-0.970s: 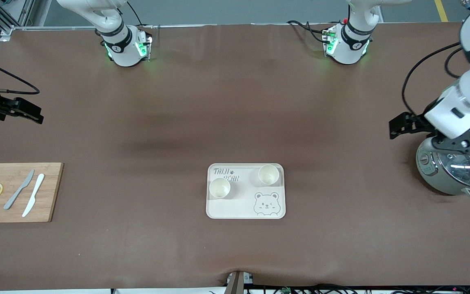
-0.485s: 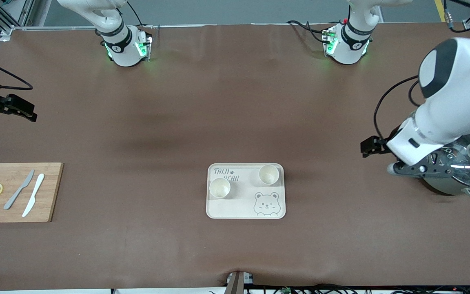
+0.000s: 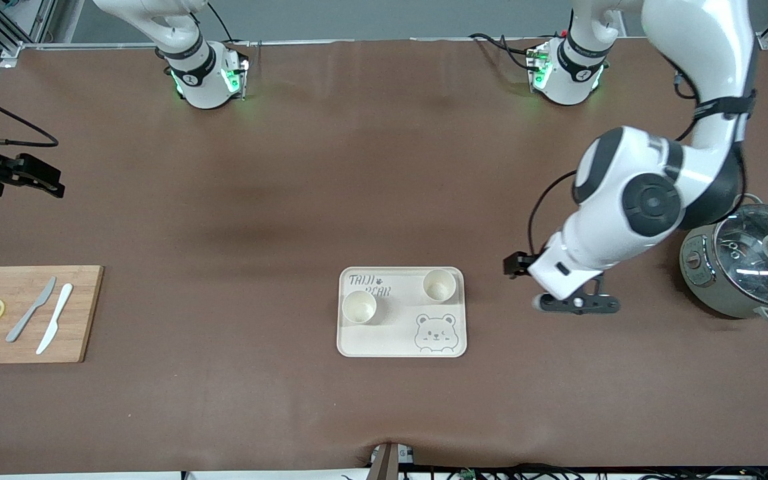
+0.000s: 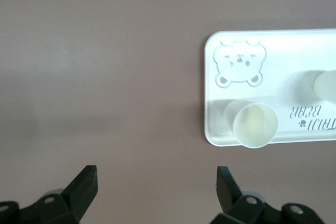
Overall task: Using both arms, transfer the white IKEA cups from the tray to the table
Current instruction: 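Move the left gripper from beside the steel pot toward the tray cups, then lower the left gripper onto a white cup while the right gripper reaches the tray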
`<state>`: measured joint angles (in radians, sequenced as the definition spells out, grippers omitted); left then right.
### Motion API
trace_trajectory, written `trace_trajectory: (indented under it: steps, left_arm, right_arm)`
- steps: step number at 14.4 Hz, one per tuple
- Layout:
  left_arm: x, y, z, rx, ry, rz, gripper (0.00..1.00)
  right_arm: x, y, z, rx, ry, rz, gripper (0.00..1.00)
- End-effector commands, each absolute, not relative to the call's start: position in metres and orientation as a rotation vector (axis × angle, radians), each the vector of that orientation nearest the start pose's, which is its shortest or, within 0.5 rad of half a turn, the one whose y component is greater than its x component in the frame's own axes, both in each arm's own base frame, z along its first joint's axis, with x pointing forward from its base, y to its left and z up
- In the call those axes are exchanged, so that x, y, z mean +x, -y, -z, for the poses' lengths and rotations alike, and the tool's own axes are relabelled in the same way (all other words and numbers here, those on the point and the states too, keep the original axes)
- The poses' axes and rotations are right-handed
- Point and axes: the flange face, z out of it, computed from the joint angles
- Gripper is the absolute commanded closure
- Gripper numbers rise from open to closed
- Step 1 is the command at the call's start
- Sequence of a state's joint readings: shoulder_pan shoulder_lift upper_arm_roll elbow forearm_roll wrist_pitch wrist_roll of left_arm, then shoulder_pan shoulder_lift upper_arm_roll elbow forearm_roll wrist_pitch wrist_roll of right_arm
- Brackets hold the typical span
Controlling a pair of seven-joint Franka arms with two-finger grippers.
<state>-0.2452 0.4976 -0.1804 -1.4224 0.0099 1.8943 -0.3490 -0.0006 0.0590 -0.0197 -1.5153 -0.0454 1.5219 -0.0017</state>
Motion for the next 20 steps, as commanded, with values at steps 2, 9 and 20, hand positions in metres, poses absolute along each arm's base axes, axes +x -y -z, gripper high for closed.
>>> trace_trajectory:
  steps: [2, 9, 20]
  left_arm:
    - [0.638, 0.326, -0.37, -3.202, -0.082, -0.019, 0.0]
    - [0.605, 0.354, -0.291, -3.197, 0.042, 0.129, 0.0]
    - [0.594, 0.354, -0.27, -3.205, 0.051, 0.133, 0.0]
  right_arm:
    - [0.56, 0.017, -0.611, -3.196, -0.025, -0.077, 0.0]
    - [0.561, 0.018, -0.609, -3.192, -0.037, -0.089, 0.0]
    - [0.627, -0.267, -0.503, -2.987, -0.455, -0.002, 0.0]
